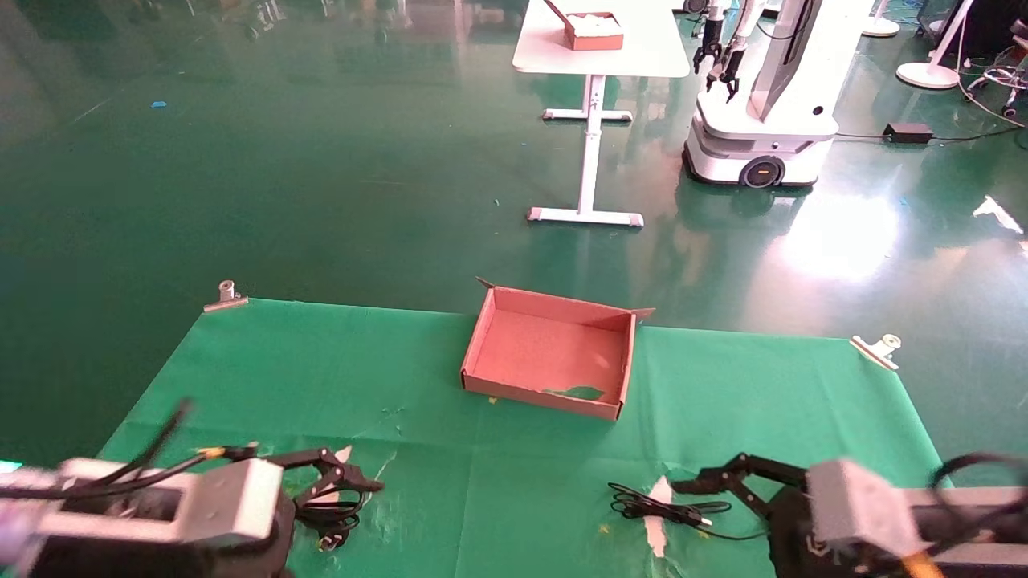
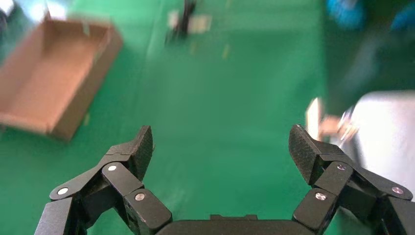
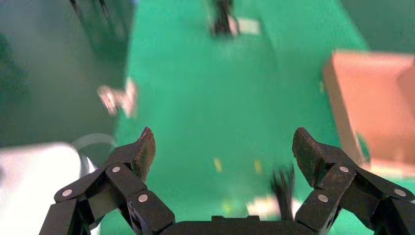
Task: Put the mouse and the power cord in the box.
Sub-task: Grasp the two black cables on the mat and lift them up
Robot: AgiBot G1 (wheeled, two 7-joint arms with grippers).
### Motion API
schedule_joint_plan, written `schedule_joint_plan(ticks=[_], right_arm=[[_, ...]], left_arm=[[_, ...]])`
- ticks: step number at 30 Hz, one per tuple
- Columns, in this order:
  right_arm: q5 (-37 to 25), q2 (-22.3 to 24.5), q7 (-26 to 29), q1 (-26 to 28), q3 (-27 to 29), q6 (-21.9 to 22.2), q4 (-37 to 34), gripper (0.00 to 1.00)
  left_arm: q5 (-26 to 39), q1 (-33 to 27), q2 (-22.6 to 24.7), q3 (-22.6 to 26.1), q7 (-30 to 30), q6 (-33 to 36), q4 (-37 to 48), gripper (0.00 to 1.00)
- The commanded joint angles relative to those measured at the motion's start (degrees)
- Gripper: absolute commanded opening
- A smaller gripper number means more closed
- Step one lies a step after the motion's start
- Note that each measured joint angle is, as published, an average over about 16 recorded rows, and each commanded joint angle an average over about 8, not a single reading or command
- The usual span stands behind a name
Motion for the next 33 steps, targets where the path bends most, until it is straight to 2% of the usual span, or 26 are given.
schedule_joint_plan(ticks=[1, 7, 12, 20, 29, 30, 33], right_arm=[[-3.94, -1.31, -3.21, 2.3, -2.03, -0.03, -4.06, 1.0], [-15.28, -7.85, -12.51, 8.48, -6.46, 8.1, -17.64, 1.0], [-20.3, -13.11, -18.81, 11.63, -8.68, 13.79, -26.96, 1.0], [-22.11, -18.99, -26.39, 14.88, -9.44, 18.93, -37.46, 1.0], [-21.84, -21.74, -31.64, 16.59, -9.17, 20.95, -43.86, 1.0], [-21.79, -21.91, -32.05, 16.69, -9.14, 21.02, -44.32, 0.95], [-21.71, -22.33, -33.09, 16.88, -9.08, 21.15, -45.49, 0.58]], left_arm=[[4.51, -3.36, 2.1, 2.67, 3.17, -0.14, 4.3, 1.0], [15.74, -9.04, 8.64, 7.29, 11.36, -7.73, 18.8, 1.0], [21.17, -11.61, 13.05, 9.65, 16.64, -14.13, 28.2, 1.0], [24.41, -13.8, 17.38, 11.08, 22.6, -21.41, 38.85, 1.0], [24.89, -15.09, 18.68, 11.25, 26.95, -24.14, 45.36, 1.0], [24.86, -15.18, 18.75, 11.23, 27.31, -24.15, 45.81, 1.0], [24.79, -15.42, 18.93, 11.19, 28.32, -24.03, 46.88, 0.99]])
